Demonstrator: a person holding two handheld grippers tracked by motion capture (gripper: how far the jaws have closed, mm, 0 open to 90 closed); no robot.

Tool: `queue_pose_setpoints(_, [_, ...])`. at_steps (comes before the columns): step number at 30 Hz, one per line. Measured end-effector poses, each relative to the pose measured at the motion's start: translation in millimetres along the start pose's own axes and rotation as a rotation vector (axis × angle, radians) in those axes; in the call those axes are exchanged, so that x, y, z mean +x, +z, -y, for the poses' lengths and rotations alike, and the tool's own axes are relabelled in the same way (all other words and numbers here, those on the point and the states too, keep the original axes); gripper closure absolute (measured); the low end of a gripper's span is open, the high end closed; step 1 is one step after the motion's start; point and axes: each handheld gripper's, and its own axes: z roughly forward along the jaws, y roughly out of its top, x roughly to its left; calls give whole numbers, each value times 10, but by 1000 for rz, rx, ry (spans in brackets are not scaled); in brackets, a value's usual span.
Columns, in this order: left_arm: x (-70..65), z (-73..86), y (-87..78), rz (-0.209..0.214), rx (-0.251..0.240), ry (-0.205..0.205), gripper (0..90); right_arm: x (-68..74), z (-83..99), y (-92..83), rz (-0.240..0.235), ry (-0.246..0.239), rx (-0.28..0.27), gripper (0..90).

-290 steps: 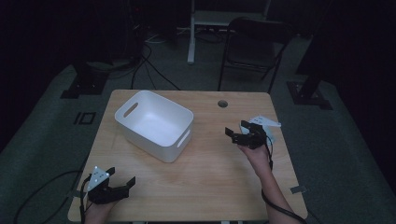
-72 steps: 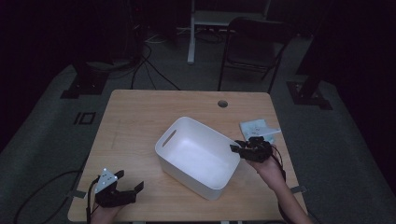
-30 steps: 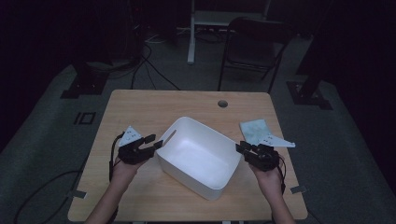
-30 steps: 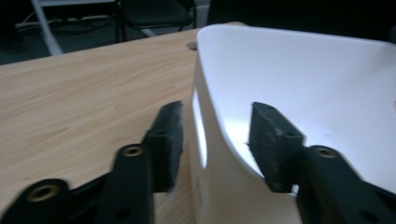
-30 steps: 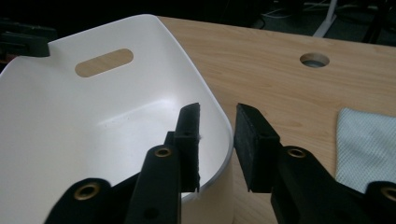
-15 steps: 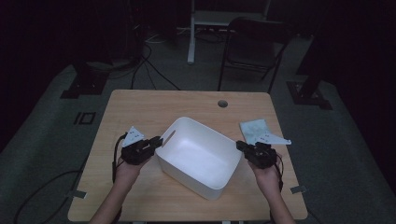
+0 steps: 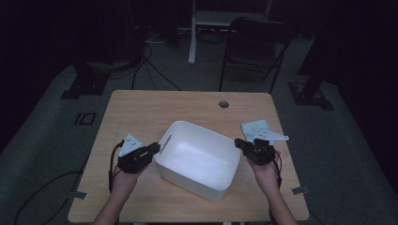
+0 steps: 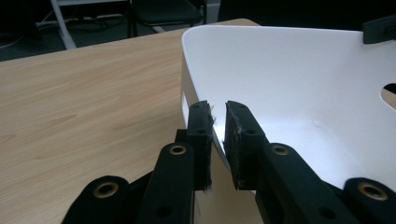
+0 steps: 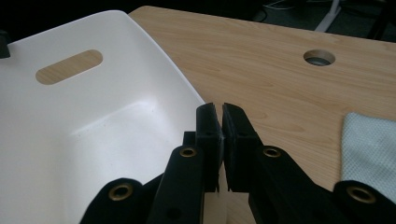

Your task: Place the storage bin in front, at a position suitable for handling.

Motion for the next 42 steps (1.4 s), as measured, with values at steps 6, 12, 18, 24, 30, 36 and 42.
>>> queue_pose_setpoints(6, [-51,15,-63,-11,14,-3,823,-28,-28,37,-24,-5,7,858])
queue_pose_setpoints(12, [-134,53,-140,-25,17,9,812,-36,-74,93,-33,-14,19,851])
queue_pose_setpoints(18, [-199,122,-219,-15,3,-18,800,-45,-91,133,-39,-12,15,843])
queue_pose_setpoints(24, [-182,149,-230,2,-13,-38,773,-49,-113,159,-45,6,21,821])
queue_pose_setpoints(30, [-75,1,-129,-9,-24,-34,657,5,-118,46,-43,27,-7,607])
queue_pose_setpoints(36, [24,-107,55,9,9,-49,659,66,-15,-40,-9,36,9,581])
queue_pose_setpoints(42, [40,-113,155,1,41,-16,709,124,89,-53,21,50,33,601])
